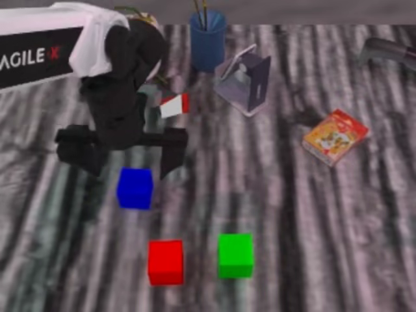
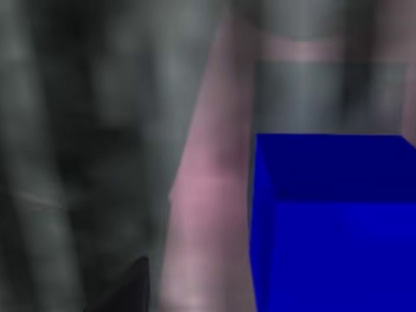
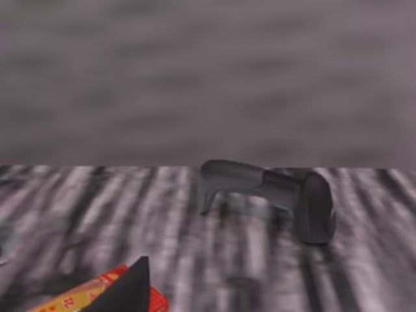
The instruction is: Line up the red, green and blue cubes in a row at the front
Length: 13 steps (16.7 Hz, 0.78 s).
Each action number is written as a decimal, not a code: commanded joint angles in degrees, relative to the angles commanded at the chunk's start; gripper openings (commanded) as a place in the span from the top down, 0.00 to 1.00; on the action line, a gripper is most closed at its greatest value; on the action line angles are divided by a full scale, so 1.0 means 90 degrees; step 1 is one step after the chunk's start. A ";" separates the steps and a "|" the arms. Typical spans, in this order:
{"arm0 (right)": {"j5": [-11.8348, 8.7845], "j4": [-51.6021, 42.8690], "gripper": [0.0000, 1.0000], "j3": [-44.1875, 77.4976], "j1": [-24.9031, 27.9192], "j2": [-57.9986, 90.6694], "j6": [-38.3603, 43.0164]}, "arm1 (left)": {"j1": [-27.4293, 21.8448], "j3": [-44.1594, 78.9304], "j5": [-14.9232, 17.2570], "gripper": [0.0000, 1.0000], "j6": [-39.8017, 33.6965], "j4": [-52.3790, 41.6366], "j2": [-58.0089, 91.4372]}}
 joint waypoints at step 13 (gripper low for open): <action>0.0000 0.0000 0.00 0.0000 0.0000 0.0000 0.0000 | 0.0016 -0.0804 0.0004 0.23 0.0025 0.1323 0.0517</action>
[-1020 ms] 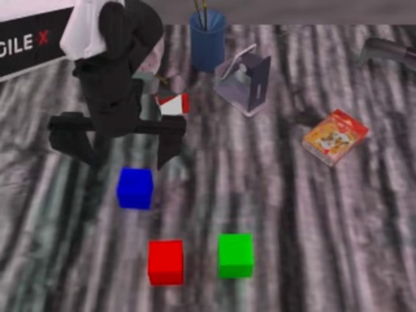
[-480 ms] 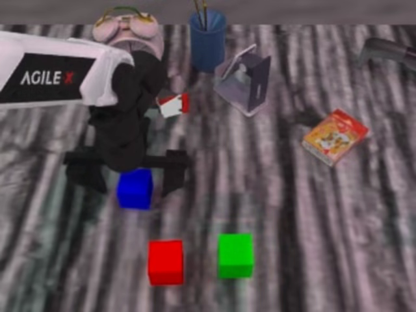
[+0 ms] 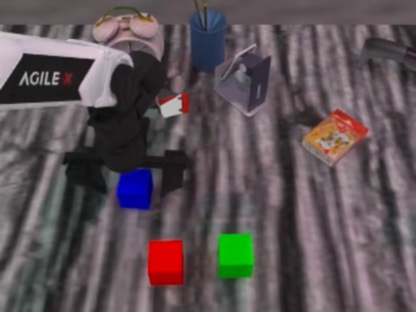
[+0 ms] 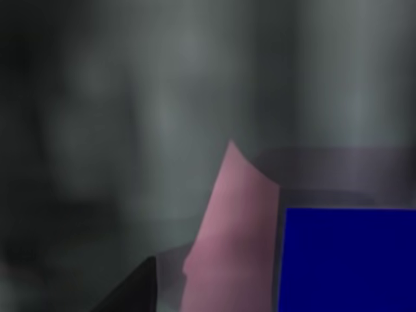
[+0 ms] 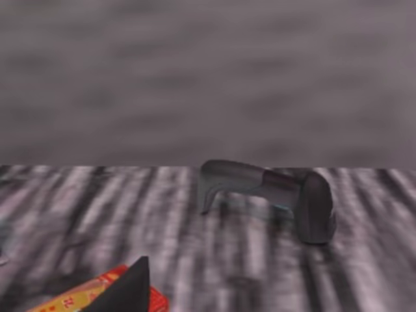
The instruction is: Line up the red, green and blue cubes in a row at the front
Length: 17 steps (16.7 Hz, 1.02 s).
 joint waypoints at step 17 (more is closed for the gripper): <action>0.0000 0.0000 0.00 0.0000 0.0000 0.0000 0.0000 | 0.0000 0.0000 0.0000 1.00 0.0000 0.0000 0.0000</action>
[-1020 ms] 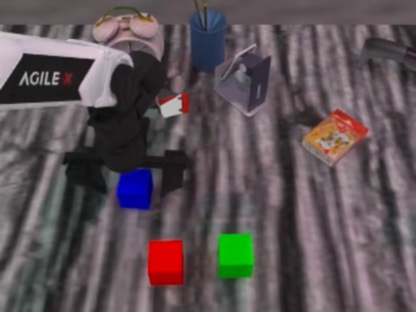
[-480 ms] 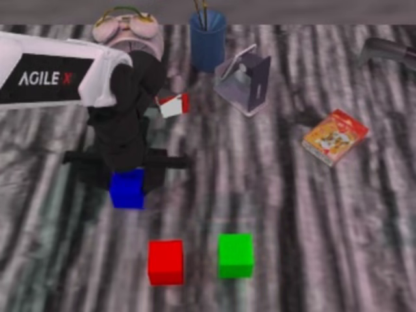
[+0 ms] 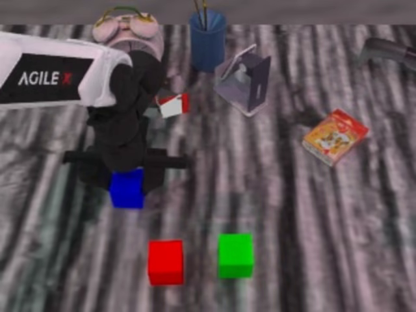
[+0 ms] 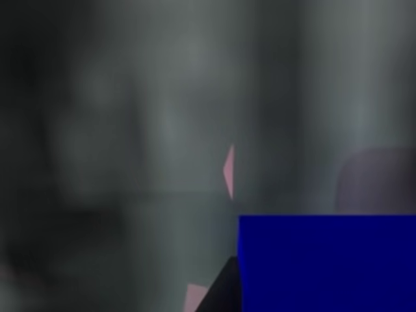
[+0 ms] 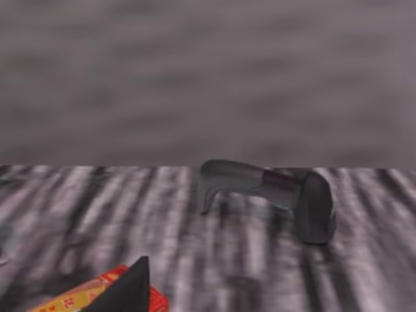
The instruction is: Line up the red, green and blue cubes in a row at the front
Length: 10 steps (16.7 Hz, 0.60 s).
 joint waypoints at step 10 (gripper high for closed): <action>0.0000 0.0000 0.00 0.0000 0.0000 0.0000 0.0000 | 0.0087 0.0889 -0.0058 1.00 0.0030 -0.1465 -0.0684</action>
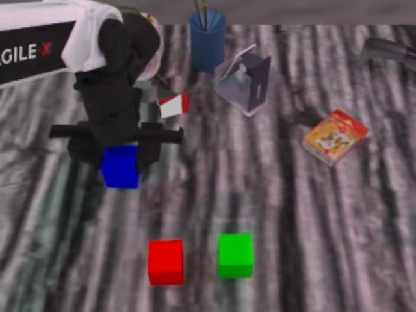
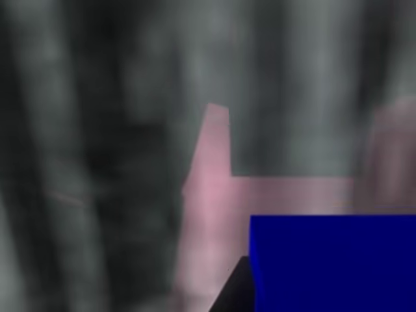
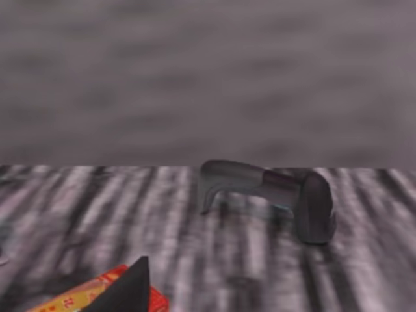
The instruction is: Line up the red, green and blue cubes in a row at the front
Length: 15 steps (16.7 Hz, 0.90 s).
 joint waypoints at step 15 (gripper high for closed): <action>0.0000 0.0000 0.00 0.0000 0.0000 0.0000 0.0000 | -0.2091 0.1883 -0.0025 1.00 -0.2326 -0.1065 0.0911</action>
